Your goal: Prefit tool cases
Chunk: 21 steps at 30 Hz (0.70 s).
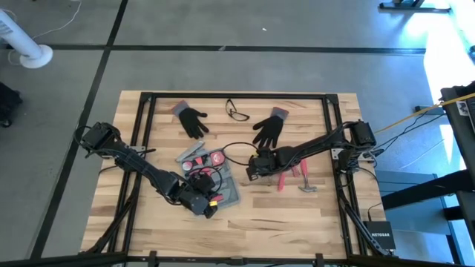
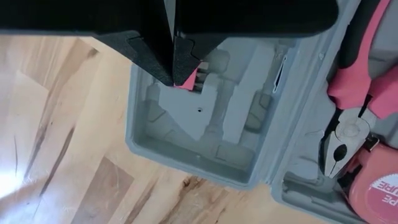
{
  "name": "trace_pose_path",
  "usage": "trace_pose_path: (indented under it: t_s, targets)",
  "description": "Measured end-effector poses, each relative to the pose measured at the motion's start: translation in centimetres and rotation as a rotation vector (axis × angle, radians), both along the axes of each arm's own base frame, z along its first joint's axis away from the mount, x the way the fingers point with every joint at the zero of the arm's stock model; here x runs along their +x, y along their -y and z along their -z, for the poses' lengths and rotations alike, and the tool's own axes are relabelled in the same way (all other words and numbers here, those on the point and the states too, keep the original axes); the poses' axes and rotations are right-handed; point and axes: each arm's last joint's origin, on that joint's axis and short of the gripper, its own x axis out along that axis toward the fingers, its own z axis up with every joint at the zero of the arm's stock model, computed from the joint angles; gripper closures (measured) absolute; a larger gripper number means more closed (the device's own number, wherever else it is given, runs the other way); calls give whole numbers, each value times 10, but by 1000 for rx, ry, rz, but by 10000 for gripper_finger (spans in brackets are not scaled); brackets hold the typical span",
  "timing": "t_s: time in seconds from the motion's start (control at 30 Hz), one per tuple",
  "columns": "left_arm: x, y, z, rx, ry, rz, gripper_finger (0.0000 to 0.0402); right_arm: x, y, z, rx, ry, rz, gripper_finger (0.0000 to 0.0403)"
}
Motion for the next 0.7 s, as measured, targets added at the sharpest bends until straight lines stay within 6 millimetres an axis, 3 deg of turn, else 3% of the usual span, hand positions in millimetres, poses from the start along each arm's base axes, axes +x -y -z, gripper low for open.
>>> trace_pose_path:
  t_s: [0.7]
  targets:
    - [0, 0, 0, 8, 0, 11, 401, -3, 1, -14, -33, -108, 35, 403]
